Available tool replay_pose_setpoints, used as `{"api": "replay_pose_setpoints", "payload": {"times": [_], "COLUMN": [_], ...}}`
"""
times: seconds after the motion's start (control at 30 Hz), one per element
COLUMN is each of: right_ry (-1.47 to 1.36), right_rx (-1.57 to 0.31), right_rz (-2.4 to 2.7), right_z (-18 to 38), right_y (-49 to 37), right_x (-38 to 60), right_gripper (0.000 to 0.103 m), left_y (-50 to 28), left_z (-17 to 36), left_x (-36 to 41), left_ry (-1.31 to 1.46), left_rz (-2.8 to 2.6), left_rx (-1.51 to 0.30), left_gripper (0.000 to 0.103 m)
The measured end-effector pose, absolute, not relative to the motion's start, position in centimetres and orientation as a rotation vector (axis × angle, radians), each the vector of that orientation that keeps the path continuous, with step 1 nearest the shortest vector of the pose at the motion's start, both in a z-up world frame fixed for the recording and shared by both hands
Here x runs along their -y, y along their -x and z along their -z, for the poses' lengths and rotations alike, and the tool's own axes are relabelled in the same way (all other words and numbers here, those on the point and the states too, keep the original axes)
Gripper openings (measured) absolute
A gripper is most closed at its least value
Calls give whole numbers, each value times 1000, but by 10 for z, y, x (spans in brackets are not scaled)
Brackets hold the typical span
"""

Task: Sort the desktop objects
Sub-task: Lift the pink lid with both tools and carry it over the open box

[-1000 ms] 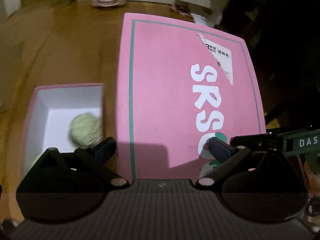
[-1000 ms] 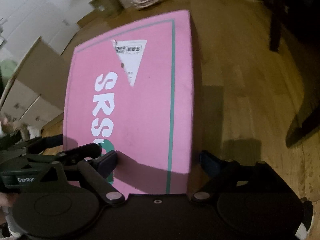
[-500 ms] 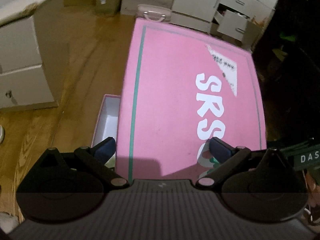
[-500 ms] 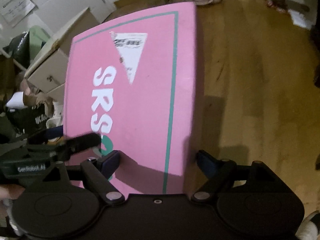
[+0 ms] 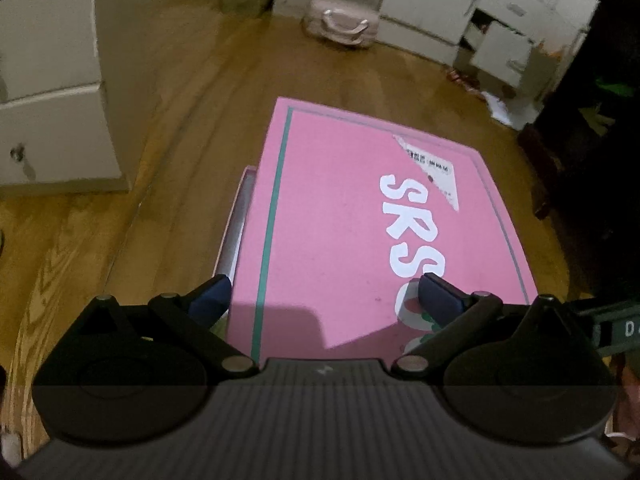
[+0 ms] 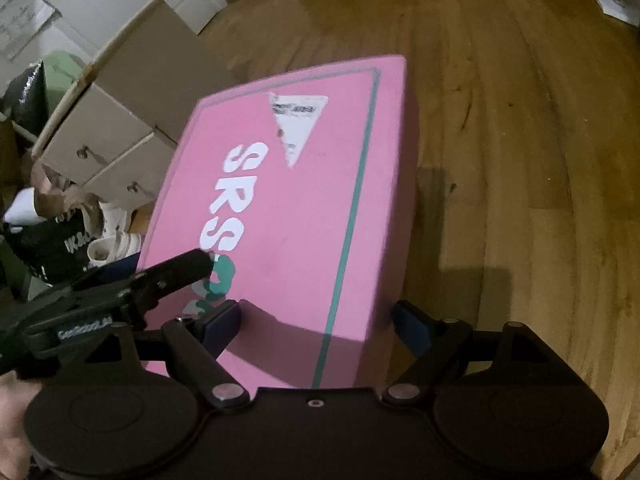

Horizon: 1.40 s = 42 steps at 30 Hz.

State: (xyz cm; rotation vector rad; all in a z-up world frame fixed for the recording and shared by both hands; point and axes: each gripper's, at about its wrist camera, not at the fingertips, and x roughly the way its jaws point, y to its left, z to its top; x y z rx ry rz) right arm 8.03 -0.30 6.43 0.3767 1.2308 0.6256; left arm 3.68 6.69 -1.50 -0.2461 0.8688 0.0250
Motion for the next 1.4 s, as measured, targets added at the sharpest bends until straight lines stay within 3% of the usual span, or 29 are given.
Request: {"api": "replay_pose_setpoints", "payload": {"times": [1.4], "right_ry": [-433], "right_rx": [-1228], "right_rz": [-615], "right_z": [-3], "right_y": [-101], "right_x": [-36], "right_gripper": [87], "left_y": [-73], "left_z": [51], "left_x": [-64], "left_ry": [52], "left_rz": [-53], "left_rx": [-903], "left_gripper": [101]}}
